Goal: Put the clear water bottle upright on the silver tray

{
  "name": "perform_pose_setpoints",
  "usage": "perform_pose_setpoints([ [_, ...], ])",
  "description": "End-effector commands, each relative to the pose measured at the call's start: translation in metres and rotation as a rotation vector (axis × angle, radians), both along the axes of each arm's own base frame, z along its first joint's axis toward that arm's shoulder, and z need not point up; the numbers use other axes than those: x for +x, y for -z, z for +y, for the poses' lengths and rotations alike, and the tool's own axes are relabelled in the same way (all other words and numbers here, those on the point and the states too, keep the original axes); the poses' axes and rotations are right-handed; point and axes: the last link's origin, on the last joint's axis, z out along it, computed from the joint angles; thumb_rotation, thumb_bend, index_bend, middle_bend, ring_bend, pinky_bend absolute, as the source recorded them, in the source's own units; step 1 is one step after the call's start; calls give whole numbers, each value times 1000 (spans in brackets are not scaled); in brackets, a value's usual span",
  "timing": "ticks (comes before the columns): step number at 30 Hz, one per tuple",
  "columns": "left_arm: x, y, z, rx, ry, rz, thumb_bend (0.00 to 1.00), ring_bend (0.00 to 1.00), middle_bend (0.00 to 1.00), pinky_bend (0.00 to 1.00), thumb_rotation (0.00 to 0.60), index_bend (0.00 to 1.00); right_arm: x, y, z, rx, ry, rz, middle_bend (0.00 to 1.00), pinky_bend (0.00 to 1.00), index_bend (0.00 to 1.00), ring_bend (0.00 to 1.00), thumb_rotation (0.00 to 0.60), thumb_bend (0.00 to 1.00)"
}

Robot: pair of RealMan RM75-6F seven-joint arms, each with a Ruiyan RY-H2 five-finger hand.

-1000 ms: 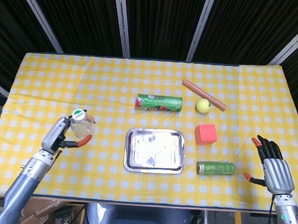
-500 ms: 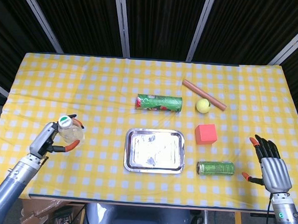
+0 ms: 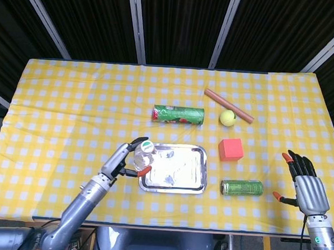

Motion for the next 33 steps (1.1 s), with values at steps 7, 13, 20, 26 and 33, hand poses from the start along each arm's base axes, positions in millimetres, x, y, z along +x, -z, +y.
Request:
perform_pose_setpoints([
  [7,21,77,19,-46,-66,48,477,88,554,52,600,585,-6,-2,-1,0,18,-9,0,0,9,0,600,50],
  [13,17,95,26,-66,-62,61,477,88,548,53,600,585,-9,0,-3,11,29,-8,0,0,9,0,600,49],
  [20,18,109,29,-108,-43,59,465,86,534,66,600,581,-10,1,-4,12,29,-7,0,0,9,0,600,49],
  [26,16,113,24,-135,-7,60,437,79,495,74,600,561,-10,-2,-4,3,28,-16,0,0,9,0,600,50],
  [33,3,107,19,-132,15,59,418,44,410,73,600,445,-9,-2,-2,7,27,-18,0,0,9,0,600,50],
])
